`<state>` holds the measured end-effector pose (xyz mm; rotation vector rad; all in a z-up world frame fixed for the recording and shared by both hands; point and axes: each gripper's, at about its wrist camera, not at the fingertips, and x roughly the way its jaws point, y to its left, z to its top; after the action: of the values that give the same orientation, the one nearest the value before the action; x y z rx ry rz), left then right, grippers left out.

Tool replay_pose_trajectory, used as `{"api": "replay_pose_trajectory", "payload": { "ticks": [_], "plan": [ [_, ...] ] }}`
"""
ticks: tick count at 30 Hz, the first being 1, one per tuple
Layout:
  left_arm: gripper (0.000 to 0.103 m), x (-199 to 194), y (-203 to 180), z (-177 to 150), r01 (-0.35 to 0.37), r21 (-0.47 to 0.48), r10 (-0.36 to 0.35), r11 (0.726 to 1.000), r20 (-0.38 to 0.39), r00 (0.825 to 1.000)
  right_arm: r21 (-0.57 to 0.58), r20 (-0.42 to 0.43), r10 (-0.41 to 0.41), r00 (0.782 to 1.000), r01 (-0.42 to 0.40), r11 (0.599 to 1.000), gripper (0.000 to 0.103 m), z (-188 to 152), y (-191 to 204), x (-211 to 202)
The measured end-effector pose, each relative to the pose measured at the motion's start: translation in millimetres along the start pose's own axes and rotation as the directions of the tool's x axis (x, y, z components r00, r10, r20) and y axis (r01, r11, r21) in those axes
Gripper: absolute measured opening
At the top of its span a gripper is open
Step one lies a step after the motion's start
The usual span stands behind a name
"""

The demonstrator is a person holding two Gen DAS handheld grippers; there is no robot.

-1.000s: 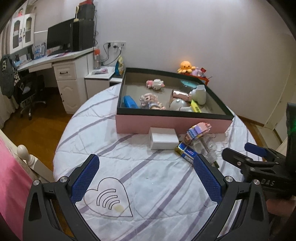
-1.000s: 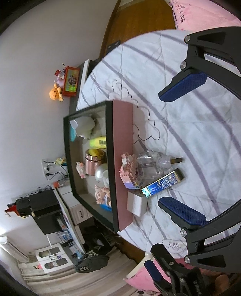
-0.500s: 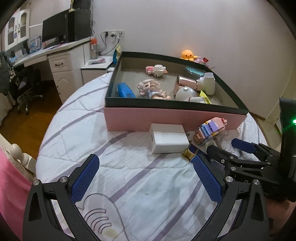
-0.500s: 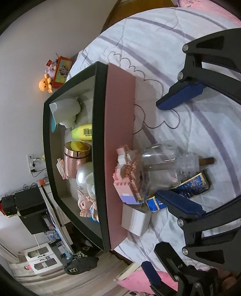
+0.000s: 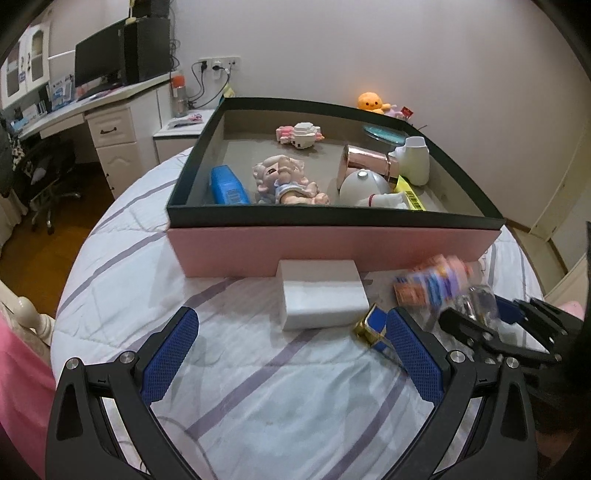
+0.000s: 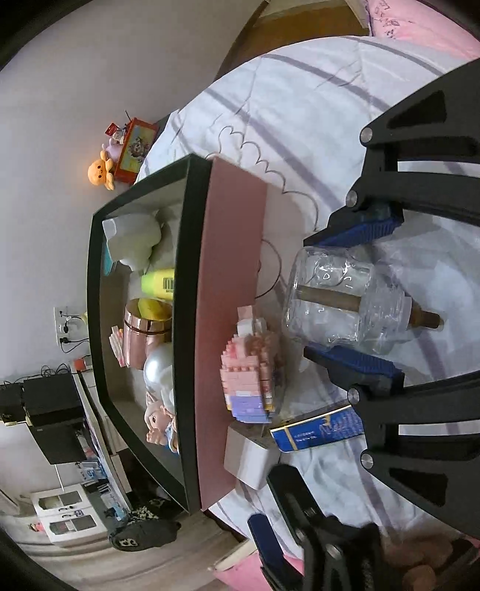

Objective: Organize rigid objects
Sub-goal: 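Lower the right tool to the glass bottle and close on it, then grasp the white cube with the left tool while the right tool lifts the glass bottle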

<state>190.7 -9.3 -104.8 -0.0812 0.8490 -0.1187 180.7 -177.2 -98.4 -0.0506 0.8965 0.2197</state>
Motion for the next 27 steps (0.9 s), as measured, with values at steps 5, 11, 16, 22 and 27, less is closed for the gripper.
{"api": "replay_pose_trajectory", "payload": {
  "ticks": [5,11,16,22,27],
  "plan": [
    [0.102,14,-10,7,-0.028,0.033,0.028,0.999,-0.011,1.000,0.006,-0.002,0.006,1.000,-0.006,1.000,0.052,2,-1,1],
    [0.065,23,-7,9,0.042,0.011,-0.042,0.999,-0.034,0.999,0.013,0.000,0.018,1.000,-0.018,1.000,0.052,2,-2,-2],
    [0.057,18,-12,6,0.056,0.028,-0.055,0.998,-0.026,0.998,0.017,0.006,0.027,1.000,-0.027,1.000,0.052,1,-2,-9],
    [0.057,8,-7,0,0.056,0.019,-0.056,0.998,-0.018,0.998,0.026,0.020,0.022,1.000,-0.023,0.999,0.052,0,-5,-19],
    [0.057,-5,1,-6,0.054,0.005,-0.054,0.999,-0.010,0.999,0.025,0.035,0.022,0.999,-0.023,0.999,0.052,0,-5,-28]
  ]
}}
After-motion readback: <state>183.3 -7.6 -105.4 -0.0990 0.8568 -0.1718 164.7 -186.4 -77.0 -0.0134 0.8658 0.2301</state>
